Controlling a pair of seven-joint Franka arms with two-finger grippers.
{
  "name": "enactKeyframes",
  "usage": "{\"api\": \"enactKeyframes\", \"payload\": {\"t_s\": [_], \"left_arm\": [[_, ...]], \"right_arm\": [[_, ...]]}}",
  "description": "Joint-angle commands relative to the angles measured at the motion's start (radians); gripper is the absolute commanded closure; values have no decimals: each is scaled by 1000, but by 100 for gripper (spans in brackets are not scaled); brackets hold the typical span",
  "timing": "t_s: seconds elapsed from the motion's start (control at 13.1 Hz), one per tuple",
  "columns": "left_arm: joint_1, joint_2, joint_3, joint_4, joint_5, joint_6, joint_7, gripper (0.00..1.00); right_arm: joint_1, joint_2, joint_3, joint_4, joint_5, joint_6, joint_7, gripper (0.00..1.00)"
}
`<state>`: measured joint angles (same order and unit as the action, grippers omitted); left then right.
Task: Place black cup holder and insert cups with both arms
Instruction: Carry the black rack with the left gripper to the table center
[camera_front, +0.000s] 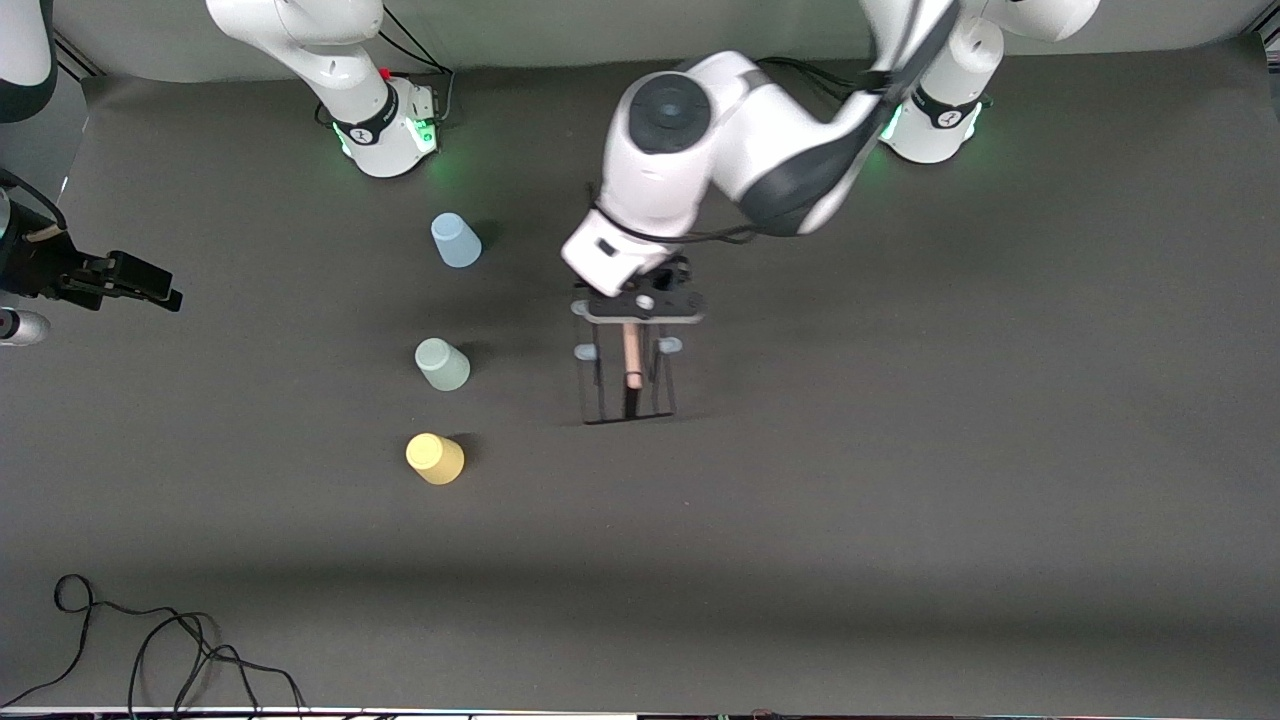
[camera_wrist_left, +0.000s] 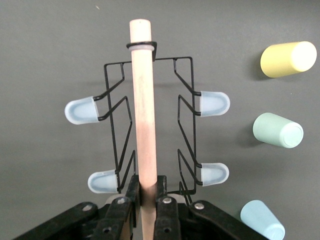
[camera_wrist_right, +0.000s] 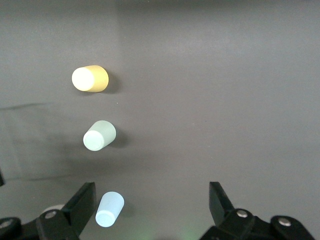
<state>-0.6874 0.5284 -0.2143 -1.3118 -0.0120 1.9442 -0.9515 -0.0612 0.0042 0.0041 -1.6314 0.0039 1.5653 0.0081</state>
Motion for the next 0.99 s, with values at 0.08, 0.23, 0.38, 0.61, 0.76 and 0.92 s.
{"api": "enactKeyframes", "payload": {"t_s": [0.08, 0.23, 0.38, 0.61, 0.76, 0.92], "left_arm": [[-31, 109, 13, 109, 29, -10, -76, 100], [-43, 151, 13, 103, 35, 47, -76, 100], [-63, 182, 15, 97, 44, 96, -79, 100], [-69, 199, 15, 77, 49, 162, -72, 100], [-69, 208, 16, 74, 49, 189, -69, 100], [-67, 219, 16, 74, 47, 190, -69, 100]], "right_arm": [[3, -7, 1, 2, -7, -8, 12, 0], [3, -7, 2, 2, -7, -8, 12, 0], [3, -7, 1, 2, -7, -10, 12, 0], [3, -7, 1, 2, -7, -8, 12, 0], [3, -7, 1, 2, -7, -10, 12, 0], [3, -7, 1, 2, -5, -10, 12, 0]]}}
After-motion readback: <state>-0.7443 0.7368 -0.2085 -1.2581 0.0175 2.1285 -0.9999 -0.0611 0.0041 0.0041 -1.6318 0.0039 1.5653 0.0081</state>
